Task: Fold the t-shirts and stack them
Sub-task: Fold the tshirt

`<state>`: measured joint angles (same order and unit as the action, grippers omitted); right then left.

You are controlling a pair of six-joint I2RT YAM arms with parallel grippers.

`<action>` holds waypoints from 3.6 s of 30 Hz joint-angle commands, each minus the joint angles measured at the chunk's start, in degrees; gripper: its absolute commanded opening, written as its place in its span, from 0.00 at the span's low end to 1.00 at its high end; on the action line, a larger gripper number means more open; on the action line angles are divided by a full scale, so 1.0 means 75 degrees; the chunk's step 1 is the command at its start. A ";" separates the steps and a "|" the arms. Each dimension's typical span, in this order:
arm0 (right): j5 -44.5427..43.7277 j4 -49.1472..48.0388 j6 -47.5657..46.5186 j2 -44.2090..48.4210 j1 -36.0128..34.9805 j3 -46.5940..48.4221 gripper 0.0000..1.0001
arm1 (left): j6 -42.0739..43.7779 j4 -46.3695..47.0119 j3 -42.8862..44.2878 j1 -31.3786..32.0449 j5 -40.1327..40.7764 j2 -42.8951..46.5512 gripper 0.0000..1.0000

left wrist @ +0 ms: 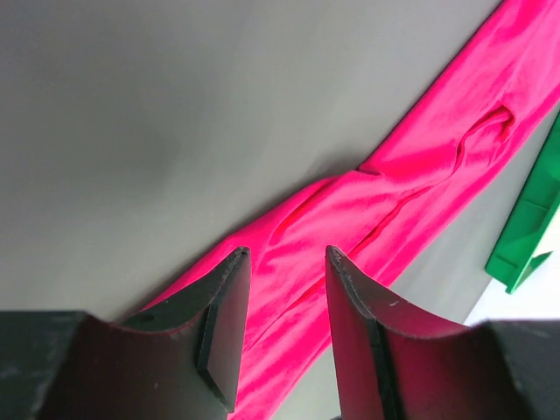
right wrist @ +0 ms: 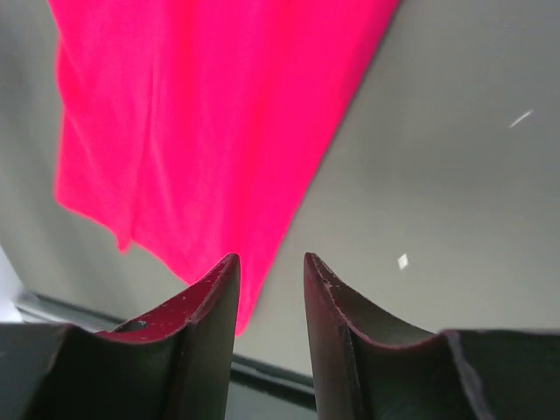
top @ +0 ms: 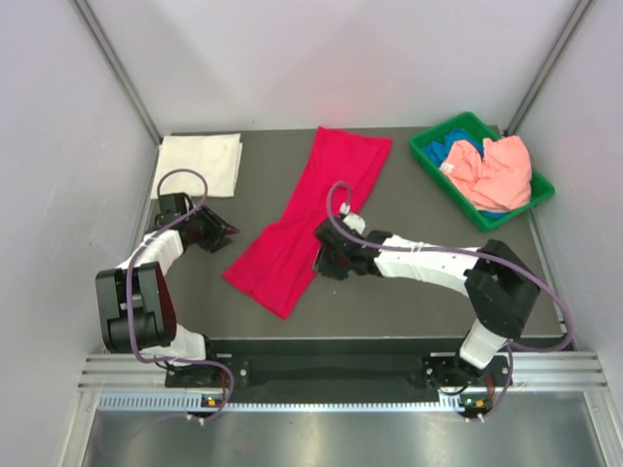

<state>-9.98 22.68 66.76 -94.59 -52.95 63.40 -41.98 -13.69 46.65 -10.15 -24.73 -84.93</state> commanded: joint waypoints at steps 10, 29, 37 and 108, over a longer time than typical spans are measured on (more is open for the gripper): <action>0.0100 -0.0867 0.0427 -0.1450 -0.1600 0.0535 0.35 | 0.0604 -0.0506 0.0423 -0.0111 -0.0101 0.0073 0.44; -0.0345 0.0713 0.0719 -0.2330 -0.2198 0.1543 0.36 | 0.0687 -0.0483 0.0389 -0.0111 -0.0183 0.0155 0.45; -0.0790 0.1230 0.0544 -0.1885 -0.2198 0.1122 0.13 | 0.0722 -0.0530 0.0342 -0.0076 -0.0230 -0.0103 0.43; 0.0285 0.1021 -0.0734 0.3600 -0.1061 -0.3670 0.38 | -0.0930 -0.0307 -0.2927 0.5595 0.0719 0.2839 0.44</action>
<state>-12.73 36.62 63.00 -67.53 -61.19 37.78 -46.85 -19.68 25.69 30.41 -21.52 -63.99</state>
